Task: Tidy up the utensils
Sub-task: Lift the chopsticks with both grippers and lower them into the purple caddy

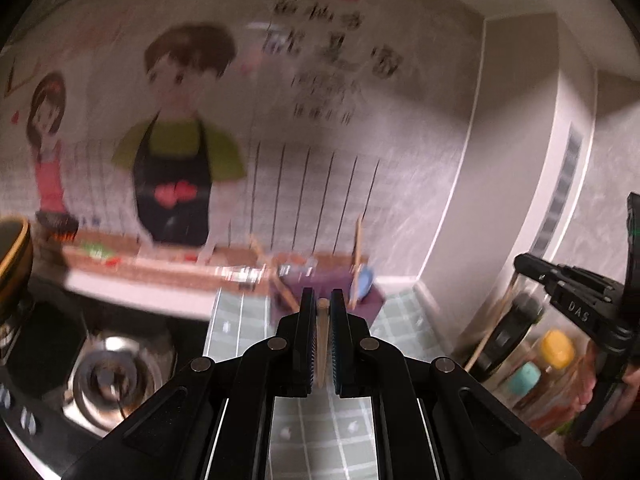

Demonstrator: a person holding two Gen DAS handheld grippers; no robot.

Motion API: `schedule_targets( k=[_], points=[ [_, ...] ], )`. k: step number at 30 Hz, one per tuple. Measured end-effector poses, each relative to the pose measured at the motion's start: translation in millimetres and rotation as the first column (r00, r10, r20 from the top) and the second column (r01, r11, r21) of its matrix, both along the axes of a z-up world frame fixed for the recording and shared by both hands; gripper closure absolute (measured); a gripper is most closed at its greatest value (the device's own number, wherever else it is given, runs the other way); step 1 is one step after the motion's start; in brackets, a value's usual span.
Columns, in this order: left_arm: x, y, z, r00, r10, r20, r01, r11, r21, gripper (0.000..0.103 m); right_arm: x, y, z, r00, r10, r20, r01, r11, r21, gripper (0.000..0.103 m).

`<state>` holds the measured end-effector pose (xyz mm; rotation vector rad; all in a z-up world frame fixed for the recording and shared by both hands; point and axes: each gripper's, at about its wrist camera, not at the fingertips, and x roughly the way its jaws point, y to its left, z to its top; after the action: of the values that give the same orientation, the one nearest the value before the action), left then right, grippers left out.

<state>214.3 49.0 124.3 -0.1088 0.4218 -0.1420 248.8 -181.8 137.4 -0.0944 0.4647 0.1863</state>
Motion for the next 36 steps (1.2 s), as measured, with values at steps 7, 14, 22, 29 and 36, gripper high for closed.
schedule_targets(
  k=[7,14,22,29,36],
  points=[
    [25.5,-6.0,80.1,0.993,-0.094,0.075,0.093,0.995,0.019,0.096,6.7,15.7,79.9,0.991,0.025,0.130,-0.027,1.000,0.011,0.097],
    [70.5,-4.5,107.1,0.990,-0.102,0.096,0.097,0.993,0.061,0.096,48.2,36.7,122.9,0.984,0.013,0.177,-0.017,1.000,0.024,0.097],
    [129.7,12.8,75.1,0.996,-0.086,0.009,0.085,0.995,0.043,0.096,100.8,56.5,108.1,0.986,0.007,0.166,-0.004,1.000,-0.018,0.097],
    [172.5,20.7,33.6,0.994,-0.070,-0.084,0.073,0.997,0.034,0.096,150.4,60.5,69.1,0.998,0.009,0.068,-0.009,1.000,0.005,0.097],
    [205.6,23.6,-5.0,0.980,-0.077,-0.184,0.079,0.997,0.004,0.096,198.2,60.7,14.8,0.997,0.022,-0.079,-0.020,0.999,0.029,0.097]
  ],
)
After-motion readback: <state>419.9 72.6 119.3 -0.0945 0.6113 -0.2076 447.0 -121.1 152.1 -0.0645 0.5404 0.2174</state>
